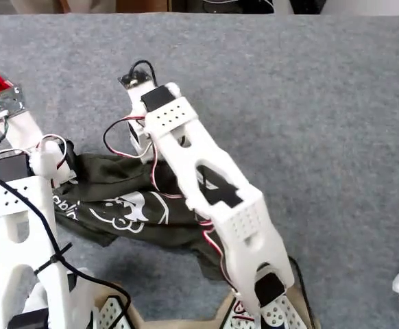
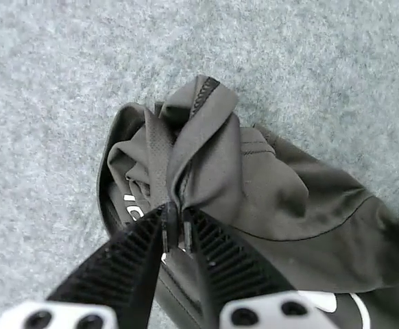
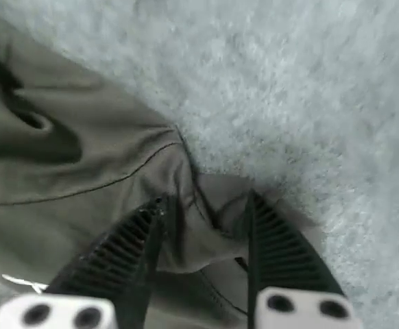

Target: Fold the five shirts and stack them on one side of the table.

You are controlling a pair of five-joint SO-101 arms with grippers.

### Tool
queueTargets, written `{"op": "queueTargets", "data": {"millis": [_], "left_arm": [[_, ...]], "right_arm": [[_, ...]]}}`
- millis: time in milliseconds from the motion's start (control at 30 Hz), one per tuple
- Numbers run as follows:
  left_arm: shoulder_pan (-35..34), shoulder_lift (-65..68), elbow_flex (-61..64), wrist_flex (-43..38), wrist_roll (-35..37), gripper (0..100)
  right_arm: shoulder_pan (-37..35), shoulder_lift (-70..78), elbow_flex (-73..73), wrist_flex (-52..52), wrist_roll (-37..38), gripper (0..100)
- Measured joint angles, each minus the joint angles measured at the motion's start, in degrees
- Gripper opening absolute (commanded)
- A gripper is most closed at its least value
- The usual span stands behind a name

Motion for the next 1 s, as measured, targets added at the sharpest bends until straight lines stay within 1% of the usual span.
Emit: {"op": "queueTargets", "data": {"millis": [100, 267, 300, 433, 600, 867, 1000], "left_arm": [[0.0, 0.0, 0.0, 0.0, 0.4, 2], [0.0, 0.0, 0.0, 0.0, 0.4, 2], [0.0, 0.0, 0.0, 0.0, 0.4, 2], [0.0, 0.0, 0.0, 0.0, 0.4, 2], [0.0, 0.0, 0.0, 0.0, 0.4, 2], [0.0, 0.0, 0.0, 0.0, 0.4, 2], [0.0, 0.0, 0.0, 0.0, 0.4, 2]], "right_arm": [[0.0, 4.7, -4.8, 2.3, -0.5, 16.8], [0.0, 12.3, -11.5, 5.3, -0.5, 1.3], [0.1, 13.5, -13.0, 5.8, -0.5, 0.3], [3.7, 16.2, -18.0, 7.2, 2.7, 0.5], [10.3, 16.4, -21.8, 7.7, 3.3, 0.5], [17.2, 14.9, -21.8, 7.7, 3.6, 0.5], [21.4, 14.1, -21.8, 7.7, 6.0, 0.5]]}}
